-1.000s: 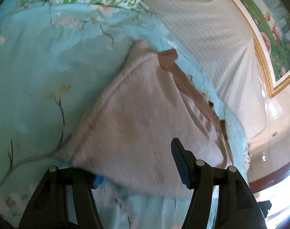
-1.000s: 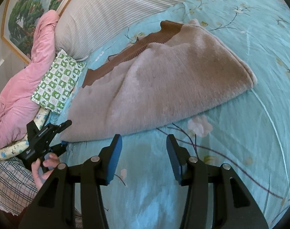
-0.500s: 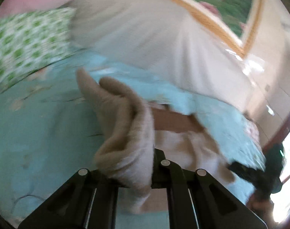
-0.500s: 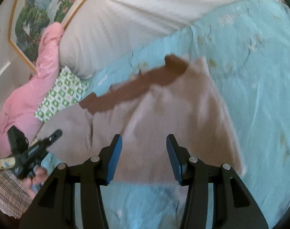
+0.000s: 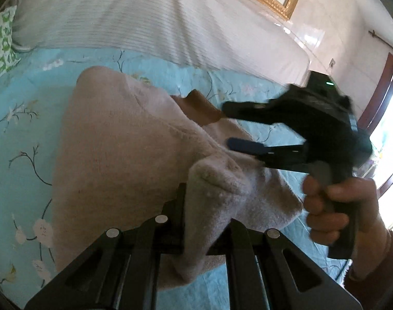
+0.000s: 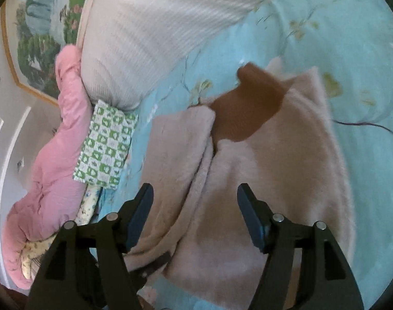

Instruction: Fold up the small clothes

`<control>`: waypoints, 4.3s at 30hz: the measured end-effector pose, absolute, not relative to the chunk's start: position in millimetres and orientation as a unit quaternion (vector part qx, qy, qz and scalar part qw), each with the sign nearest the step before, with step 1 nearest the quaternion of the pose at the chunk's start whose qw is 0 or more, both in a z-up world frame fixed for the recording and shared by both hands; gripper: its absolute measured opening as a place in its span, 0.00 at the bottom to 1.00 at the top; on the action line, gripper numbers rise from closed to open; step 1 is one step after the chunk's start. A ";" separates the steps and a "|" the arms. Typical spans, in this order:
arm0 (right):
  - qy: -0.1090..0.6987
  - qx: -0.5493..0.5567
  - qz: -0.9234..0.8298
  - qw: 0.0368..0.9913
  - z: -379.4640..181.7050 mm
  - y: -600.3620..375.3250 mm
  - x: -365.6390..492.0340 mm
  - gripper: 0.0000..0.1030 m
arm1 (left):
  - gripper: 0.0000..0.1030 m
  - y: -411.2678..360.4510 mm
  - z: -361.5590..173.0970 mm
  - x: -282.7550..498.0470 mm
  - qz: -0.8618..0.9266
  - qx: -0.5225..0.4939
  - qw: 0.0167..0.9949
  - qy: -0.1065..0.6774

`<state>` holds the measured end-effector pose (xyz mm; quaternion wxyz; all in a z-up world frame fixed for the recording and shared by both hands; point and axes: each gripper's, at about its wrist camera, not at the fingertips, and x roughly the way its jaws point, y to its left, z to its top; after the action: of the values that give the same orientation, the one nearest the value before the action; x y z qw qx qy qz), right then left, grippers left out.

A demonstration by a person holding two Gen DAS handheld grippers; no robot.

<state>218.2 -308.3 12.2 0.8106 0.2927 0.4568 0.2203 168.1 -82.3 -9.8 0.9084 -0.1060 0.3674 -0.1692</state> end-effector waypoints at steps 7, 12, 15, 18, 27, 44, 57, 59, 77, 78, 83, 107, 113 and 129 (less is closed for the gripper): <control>0.492 0.241 0.258 0.795 3.4 -250.8 257.9 0.52 | 0.06 -87.7 1.1 158.9 -0.163 -0.090 0.915 0.359; 0.481 0.222 0.273 0.803 24.1 -241.5 267.5 0.16 | 0.06 -93.7 26.8 152.8 -0.165 -0.084 0.923 0.339; 0.440 0.203 0.283 0.827 62.5 -256.7 254.9 0.15 | 0.07 -107.1 45.3 150.4 -0.192 -0.087 0.925 0.317; 0.424 0.186 0.270 0.844 81.4 -277.9 242.6 0.15 | 0.07 -136.0 46.4 155.0 -0.209 -0.067 0.923 0.315; 0.464 0.158 0.175 0.854 33.5 -350.6 232.2 0.15 | 0.07 -198.9 -13.6 180.5 -0.232 -0.039 0.895 0.378; 0.449 0.133 0.159 0.869 16.5 -363.9 225.2 0.19 | 0.51 -181.3 -20.8 162.0 -0.267 -0.075 0.862 0.425; 0.440 0.162 0.136 0.873 35.5 -377.0 197.1 0.74 | 0.82 -54.8 27.5 144.9 -0.189 -0.146 0.881 0.409; 0.444 0.176 0.139 0.867 32.4 -378.2 195.8 0.74 | 0.82 -36.9 22.1 157.4 -0.175 -0.169 0.872 0.424; 0.471 0.192 0.144 0.849 8.9 -374.0 213.5 0.74 | 0.95 -26.2 -46.1 268.8 -0.196 -0.227 0.811 0.502; 0.476 0.193 0.147 0.845 5.5 -373.7 217.0 0.74 | 0.95 -26.7 -50.6 273.9 -0.199 -0.227 0.809 0.504; 0.489 0.193 0.152 0.837 -7.9 -367.8 231.2 0.68 | 0.86 -29.5 -59.2 290.9 -0.221 -0.236 0.813 0.485; 0.474 0.235 0.313 0.789 -17.9 -201.7 175.7 0.29 | 0.42 78.2 -6.5 177.1 -0.183 -0.246 0.845 0.438; 0.494 0.238 0.295 0.782 -45.2 -205.0 177.6 0.34 | 0.64 86.2 -45.2 173.6 -0.153 -0.270 0.837 0.450; 0.463 0.164 0.227 0.841 11.1 -203.1 203.8 0.56 | 0.82 137.0 -36.9 220.6 -0.107 -0.291 0.839 0.446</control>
<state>203.8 -203.1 11.1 0.8406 0.1644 0.4632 0.2274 220.6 137.0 -36.9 0.8393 -0.2915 0.4464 -0.1066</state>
